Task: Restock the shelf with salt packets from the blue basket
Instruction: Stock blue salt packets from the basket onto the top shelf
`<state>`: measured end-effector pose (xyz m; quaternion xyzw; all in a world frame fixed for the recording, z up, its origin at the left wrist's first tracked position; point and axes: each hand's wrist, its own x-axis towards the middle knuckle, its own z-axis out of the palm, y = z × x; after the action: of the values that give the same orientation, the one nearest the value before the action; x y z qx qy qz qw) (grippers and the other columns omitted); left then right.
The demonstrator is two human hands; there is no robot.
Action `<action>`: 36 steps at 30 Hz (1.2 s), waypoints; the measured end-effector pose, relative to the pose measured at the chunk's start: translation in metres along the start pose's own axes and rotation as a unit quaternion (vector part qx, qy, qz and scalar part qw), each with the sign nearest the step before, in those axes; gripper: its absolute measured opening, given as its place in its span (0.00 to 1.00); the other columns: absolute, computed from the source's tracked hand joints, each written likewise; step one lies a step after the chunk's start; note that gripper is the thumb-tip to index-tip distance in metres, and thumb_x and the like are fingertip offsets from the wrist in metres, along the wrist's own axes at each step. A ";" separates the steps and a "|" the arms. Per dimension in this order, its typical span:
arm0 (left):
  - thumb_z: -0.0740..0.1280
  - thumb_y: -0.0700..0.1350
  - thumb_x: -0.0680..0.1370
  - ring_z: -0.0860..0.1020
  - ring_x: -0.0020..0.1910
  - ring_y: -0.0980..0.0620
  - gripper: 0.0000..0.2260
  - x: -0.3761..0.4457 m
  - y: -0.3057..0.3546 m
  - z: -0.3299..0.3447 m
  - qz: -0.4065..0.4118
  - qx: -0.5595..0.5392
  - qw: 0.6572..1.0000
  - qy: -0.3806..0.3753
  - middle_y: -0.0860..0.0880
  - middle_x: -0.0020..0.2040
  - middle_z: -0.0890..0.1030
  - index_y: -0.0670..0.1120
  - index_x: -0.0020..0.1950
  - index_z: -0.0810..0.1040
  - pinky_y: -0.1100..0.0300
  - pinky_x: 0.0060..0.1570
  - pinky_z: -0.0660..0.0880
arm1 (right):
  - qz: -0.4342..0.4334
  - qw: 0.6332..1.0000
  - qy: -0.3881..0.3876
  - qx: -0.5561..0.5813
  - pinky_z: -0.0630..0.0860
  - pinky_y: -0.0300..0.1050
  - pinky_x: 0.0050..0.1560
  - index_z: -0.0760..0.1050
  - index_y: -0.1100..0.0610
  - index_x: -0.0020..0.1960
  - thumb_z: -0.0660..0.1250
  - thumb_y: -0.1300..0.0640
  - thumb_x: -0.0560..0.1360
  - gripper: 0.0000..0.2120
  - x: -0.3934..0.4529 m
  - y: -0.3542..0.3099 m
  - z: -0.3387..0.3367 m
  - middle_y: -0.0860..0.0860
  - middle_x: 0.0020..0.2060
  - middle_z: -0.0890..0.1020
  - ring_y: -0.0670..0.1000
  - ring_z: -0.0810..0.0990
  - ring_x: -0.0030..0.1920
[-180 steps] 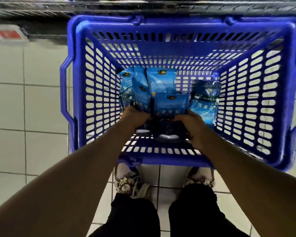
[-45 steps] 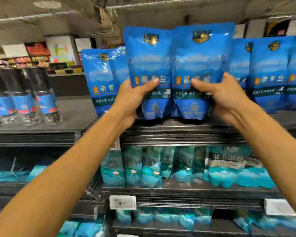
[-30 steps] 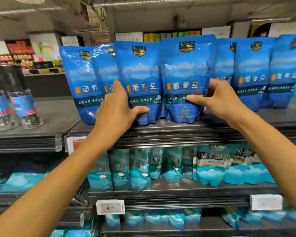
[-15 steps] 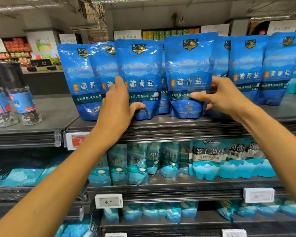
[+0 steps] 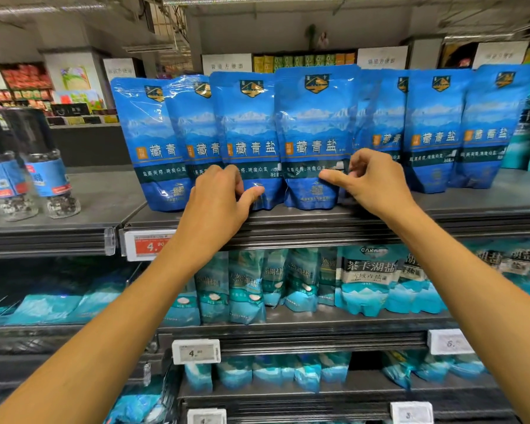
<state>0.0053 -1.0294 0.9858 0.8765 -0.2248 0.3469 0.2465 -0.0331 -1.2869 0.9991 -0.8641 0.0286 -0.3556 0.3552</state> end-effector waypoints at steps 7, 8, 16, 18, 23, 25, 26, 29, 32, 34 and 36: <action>0.67 0.47 0.82 0.72 0.35 0.58 0.11 -0.033 0.006 -0.016 0.036 -0.113 0.985 0.127 0.53 0.36 0.75 0.46 0.40 0.74 0.71 0.39 0.65 | -0.058 0.995 0.011 0.080 0.74 0.46 0.40 0.77 0.56 0.42 0.72 0.50 0.77 0.11 -0.045 -0.012 -0.017 0.51 0.33 0.79 0.47 0.73 0.33; 0.67 0.46 0.81 0.72 0.34 0.58 0.11 -0.041 0.007 -0.019 0.033 -0.144 0.980 0.136 0.53 0.35 0.75 0.45 0.40 0.75 0.72 0.38 0.65 | -0.067 0.991 -0.008 0.118 0.73 0.45 0.37 0.77 0.56 0.41 0.71 0.53 0.78 0.09 -0.055 -0.016 -0.020 0.50 0.32 0.78 0.48 0.73 0.32; 0.63 0.56 0.78 0.72 0.30 0.56 0.14 -0.151 -0.020 -0.013 -0.107 -0.364 0.923 0.071 0.48 0.32 0.77 0.49 0.38 0.76 0.66 0.33 0.70 | -0.071 0.943 -0.033 0.324 0.71 0.47 0.28 0.77 0.58 0.42 0.70 0.57 0.79 0.07 -0.171 -0.029 0.024 0.50 0.31 0.77 0.49 0.73 0.28; 0.65 0.57 0.78 0.71 0.28 0.60 0.14 -0.194 -0.029 -0.003 -0.161 -0.400 0.901 0.044 0.49 0.31 0.77 0.49 0.39 0.77 0.71 0.32 0.69 | -0.029 0.934 -0.069 0.348 0.70 0.54 0.27 0.78 0.53 0.43 0.70 0.51 0.76 0.07 -0.207 -0.022 0.051 0.50 0.31 0.77 0.54 0.72 0.28; 0.65 0.43 0.82 0.68 0.21 0.55 0.14 -0.311 -0.061 0.019 -0.354 -0.426 0.832 0.018 0.50 0.24 0.72 0.47 0.36 0.77 0.67 0.22 0.66 | 0.109 0.921 -0.163 0.337 0.67 0.55 0.28 0.75 0.49 0.38 0.68 0.45 0.74 0.10 -0.294 0.004 0.113 0.58 0.28 0.74 0.53 0.71 0.27; 0.62 0.37 0.83 0.67 0.20 0.55 0.17 -0.365 -0.070 0.016 -0.416 -0.397 0.818 0.025 0.51 0.23 0.71 0.47 0.35 0.78 0.69 0.21 0.64 | 0.157 0.900 -0.218 0.343 0.68 0.52 0.29 0.74 0.50 0.38 0.69 0.43 0.75 0.13 -0.334 0.009 0.133 0.59 0.27 0.73 0.53 0.71 0.27; 0.61 0.36 0.83 0.67 0.20 0.56 0.18 -0.388 -0.072 0.014 -0.445 -0.389 0.806 0.027 0.50 0.23 0.71 0.46 0.35 0.78 0.70 0.20 0.63 | 0.177 0.889 -0.242 0.346 0.69 0.50 0.29 0.74 0.50 0.38 0.69 0.42 0.75 0.13 -0.352 0.011 0.140 0.56 0.26 0.73 0.52 0.71 0.28; 0.60 0.35 0.84 0.68 0.19 0.54 0.18 -0.461 -0.075 0.001 -0.529 -0.357 0.769 0.027 0.48 0.24 0.73 0.43 0.35 0.77 0.70 0.20 0.63 | 0.211 0.862 -0.322 0.329 0.72 0.39 0.32 0.74 0.47 0.35 0.69 0.44 0.78 0.15 -0.409 0.022 0.154 0.51 0.26 0.74 0.48 0.72 0.27; 0.60 0.37 0.84 0.69 0.21 0.53 0.15 -0.506 -0.073 -0.013 -0.575 -0.322 0.752 0.018 0.46 0.28 0.75 0.39 0.38 0.76 0.67 0.21 0.65 | 0.249 0.845 -0.367 0.298 0.72 0.38 0.35 0.72 0.49 0.31 0.66 0.51 0.79 0.18 -0.447 0.041 0.146 0.57 0.27 0.74 0.49 0.69 0.26; 0.60 0.38 0.85 0.70 0.22 0.53 0.14 -0.522 -0.069 -0.022 -0.592 -0.298 0.747 0.039 0.48 0.28 0.75 0.37 0.40 0.76 0.67 0.21 0.66 | 0.277 0.839 -0.370 0.285 0.69 0.40 0.30 0.72 0.54 0.30 0.65 0.50 0.78 0.18 -0.462 0.050 0.140 0.60 0.27 0.74 0.52 0.68 0.25; 0.60 0.39 0.85 0.72 0.23 0.53 0.13 -0.532 -0.065 -0.030 -0.611 -0.273 0.739 0.074 0.48 0.29 0.77 0.39 0.43 0.76 0.67 0.22 0.67 | 0.300 0.828 -0.391 0.267 0.66 0.42 0.27 0.72 0.60 0.33 0.65 0.49 0.77 0.19 -0.475 0.057 0.137 0.63 0.27 0.74 0.53 0.67 0.25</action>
<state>-0.3225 -0.8426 0.6043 0.6922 0.2932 0.1094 0.6503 -0.2887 -1.1049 0.6136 -0.7511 0.0492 0.1429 0.6426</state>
